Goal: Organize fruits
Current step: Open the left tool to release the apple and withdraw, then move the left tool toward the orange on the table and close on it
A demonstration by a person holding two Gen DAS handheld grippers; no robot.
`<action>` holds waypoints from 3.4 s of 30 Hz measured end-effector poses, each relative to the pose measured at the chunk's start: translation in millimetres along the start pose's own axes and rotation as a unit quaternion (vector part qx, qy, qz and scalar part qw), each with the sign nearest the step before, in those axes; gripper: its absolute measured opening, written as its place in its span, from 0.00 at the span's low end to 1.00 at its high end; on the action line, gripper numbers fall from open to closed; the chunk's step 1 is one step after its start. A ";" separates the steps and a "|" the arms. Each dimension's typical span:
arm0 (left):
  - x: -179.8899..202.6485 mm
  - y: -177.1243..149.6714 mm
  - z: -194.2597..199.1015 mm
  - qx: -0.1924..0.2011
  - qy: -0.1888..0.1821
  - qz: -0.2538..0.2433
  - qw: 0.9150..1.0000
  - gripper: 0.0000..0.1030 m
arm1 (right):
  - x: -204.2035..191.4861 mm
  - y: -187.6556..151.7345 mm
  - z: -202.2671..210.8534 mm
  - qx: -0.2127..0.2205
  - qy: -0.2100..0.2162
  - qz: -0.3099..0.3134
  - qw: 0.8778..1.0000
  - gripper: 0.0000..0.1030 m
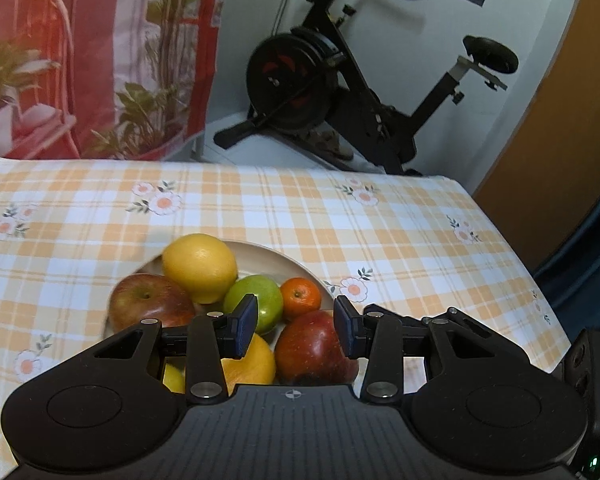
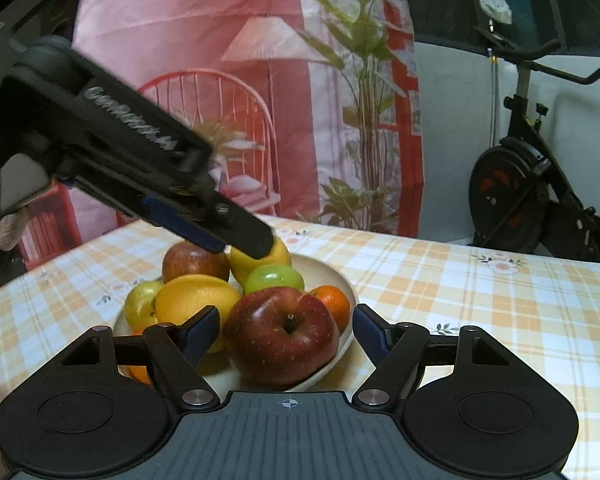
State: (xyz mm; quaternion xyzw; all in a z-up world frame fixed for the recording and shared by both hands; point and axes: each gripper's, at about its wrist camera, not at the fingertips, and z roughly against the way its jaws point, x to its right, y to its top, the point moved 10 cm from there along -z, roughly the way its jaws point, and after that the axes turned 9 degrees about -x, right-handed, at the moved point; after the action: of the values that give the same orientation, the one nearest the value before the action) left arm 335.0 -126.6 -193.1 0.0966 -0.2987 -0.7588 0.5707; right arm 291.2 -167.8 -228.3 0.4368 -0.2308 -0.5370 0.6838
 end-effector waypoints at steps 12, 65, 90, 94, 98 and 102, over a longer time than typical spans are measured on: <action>-38.0 -37.9 55.4 0.045 0.038 0.056 0.997 0.43 | -17.2 -10.9 26.4 0.017 0.010 0.003 1.000 0.68; -82.1 -166.8 110.1 0.061 0.050 0.069 0.994 0.50 | -64.8 -57.9 11.2 -0.102 0.015 -0.080 0.991 0.39; -67.9 -188.2 90.6 0.006 0.010 0.049 0.999 0.51 | -64.8 -52.2 26.1 -0.063 0.028 -0.081 0.994 0.36; -64.2 -189.9 86.8 -0.002 0.008 0.040 0.999 0.51 | -65.0 -50.9 28.4 -0.057 0.028 -0.081 0.995 0.36; -61.3 -192.6 82.6 -0.012 0.009 0.032 0.999 0.51 | -65.3 -50.1 30.0 -0.050 0.029 -0.081 0.995 0.36; -60.7 -194.1 80.0 -0.018 0.010 0.029 0.999 0.51 | -65.9 -49.4 31.7 -0.045 0.028 -0.081 0.995 0.36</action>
State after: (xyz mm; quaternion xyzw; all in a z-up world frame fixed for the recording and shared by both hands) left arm 159.1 -10.1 -250.1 0.0849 -0.2817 -0.7463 0.5971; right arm 219.2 -119.3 -243.7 0.4377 -0.1509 -0.5880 0.6632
